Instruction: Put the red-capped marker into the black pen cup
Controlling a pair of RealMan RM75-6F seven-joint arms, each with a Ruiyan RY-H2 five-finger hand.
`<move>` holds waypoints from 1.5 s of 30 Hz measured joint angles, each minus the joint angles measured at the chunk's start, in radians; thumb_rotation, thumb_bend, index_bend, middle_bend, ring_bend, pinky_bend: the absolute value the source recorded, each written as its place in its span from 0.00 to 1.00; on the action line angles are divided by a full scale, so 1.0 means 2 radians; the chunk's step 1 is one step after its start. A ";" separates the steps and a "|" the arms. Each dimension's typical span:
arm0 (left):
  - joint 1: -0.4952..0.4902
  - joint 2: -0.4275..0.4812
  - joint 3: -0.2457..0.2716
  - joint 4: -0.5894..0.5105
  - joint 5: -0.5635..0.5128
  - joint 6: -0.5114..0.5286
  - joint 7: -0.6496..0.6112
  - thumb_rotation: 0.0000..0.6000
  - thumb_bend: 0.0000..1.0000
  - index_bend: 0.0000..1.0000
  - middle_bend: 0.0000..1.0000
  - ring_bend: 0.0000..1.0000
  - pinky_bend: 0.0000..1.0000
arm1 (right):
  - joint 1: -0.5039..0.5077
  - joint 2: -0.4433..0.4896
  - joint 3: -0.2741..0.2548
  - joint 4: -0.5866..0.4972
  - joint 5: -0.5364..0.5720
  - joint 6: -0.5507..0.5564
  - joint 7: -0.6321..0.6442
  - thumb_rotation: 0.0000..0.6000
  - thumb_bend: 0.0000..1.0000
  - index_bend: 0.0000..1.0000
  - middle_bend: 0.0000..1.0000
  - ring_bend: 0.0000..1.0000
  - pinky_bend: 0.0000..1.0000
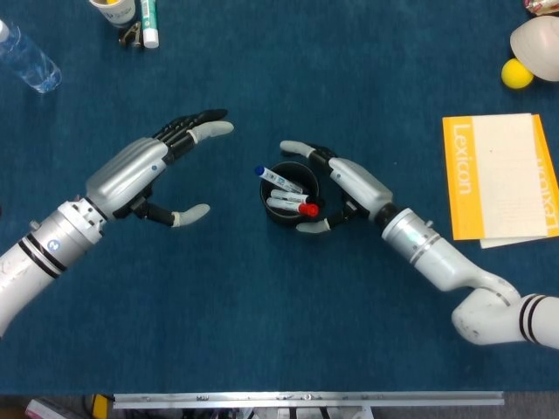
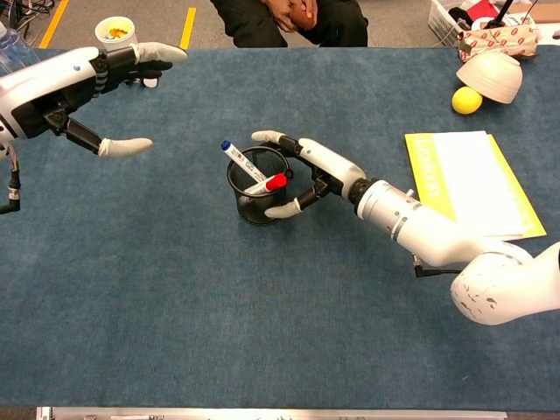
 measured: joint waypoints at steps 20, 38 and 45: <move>0.027 -0.007 -0.004 0.026 -0.009 0.031 0.087 1.00 0.29 0.07 0.00 0.00 0.00 | -0.042 0.171 -0.051 -0.130 -0.024 0.040 -0.048 1.00 0.09 0.01 0.09 0.01 0.00; 0.137 -0.008 -0.032 -0.020 -0.209 0.080 0.405 1.00 0.29 0.12 0.03 0.00 0.00 | -0.149 0.317 -0.031 -0.276 0.070 0.165 -0.312 1.00 0.34 0.32 0.28 0.17 0.16; 0.185 -0.019 -0.035 -0.035 -0.214 0.141 0.447 1.00 0.29 0.13 0.04 0.00 0.00 | -0.195 0.347 -0.028 -0.314 0.081 0.217 -0.384 1.00 0.34 0.32 0.28 0.17 0.16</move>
